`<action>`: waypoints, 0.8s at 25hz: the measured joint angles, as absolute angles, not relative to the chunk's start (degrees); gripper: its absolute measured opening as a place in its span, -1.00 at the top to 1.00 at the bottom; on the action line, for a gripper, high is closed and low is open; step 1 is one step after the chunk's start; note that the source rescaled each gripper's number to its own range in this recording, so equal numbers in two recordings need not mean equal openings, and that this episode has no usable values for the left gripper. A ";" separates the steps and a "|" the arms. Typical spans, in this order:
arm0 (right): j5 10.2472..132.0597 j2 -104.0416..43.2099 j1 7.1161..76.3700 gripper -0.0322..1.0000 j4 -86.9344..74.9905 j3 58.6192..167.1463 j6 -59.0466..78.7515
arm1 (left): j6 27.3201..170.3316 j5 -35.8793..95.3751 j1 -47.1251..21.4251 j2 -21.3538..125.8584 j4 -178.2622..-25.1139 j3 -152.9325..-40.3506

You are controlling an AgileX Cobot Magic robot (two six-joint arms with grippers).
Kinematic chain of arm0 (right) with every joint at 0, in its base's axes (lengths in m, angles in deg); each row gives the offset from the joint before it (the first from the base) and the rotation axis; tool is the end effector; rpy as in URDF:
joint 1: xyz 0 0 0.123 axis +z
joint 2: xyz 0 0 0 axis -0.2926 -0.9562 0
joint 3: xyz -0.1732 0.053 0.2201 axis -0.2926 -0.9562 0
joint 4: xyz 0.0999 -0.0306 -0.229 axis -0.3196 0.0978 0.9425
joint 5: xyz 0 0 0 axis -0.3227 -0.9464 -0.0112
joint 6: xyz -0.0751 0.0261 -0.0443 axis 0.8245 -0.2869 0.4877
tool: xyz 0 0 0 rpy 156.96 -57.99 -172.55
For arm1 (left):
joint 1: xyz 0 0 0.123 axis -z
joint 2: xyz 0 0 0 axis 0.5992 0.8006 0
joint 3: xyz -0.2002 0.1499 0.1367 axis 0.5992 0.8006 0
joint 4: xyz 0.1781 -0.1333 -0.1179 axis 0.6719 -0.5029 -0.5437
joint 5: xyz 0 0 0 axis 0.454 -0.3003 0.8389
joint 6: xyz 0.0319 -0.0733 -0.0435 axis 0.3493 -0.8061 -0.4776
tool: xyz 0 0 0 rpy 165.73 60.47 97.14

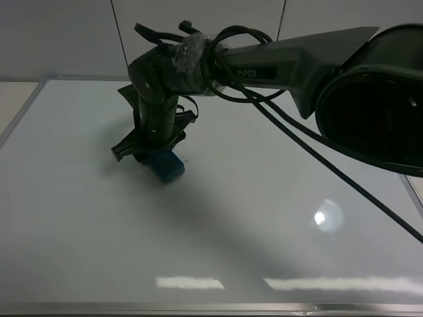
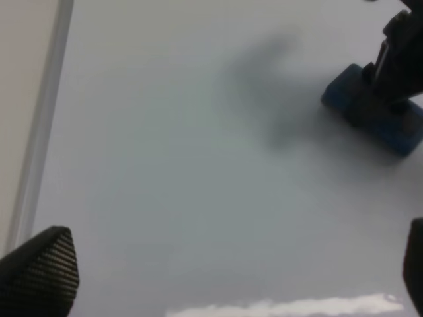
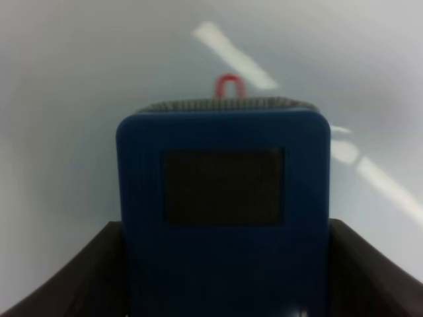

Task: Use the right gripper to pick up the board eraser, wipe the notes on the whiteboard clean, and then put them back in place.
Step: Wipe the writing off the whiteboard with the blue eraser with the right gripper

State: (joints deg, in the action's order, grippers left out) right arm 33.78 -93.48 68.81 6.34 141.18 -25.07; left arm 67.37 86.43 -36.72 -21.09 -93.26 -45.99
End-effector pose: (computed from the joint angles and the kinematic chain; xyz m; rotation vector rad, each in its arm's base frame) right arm 0.3148 0.3917 0.1286 -1.0058 2.6074 0.1918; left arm -0.0060 -0.0070 0.2792 0.0520 2.0290 -0.0780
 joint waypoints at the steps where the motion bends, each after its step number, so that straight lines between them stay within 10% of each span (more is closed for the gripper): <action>1: 33.89 -93.48 69.11 0.90 6.08 141.18 -25.07 | 67.37 86.43 -36.72 -21.09 -93.26 -45.99; 20: 37.15 -93.64 70.22 0.90 14.33 141.12 -32.88 | 67.37 86.43 -36.72 -21.09 -93.26 -45.99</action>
State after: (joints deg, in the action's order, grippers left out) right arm 37.15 -93.64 70.22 14.33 141.12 -32.88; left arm 67.37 86.43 -36.72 -21.09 -93.26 -45.99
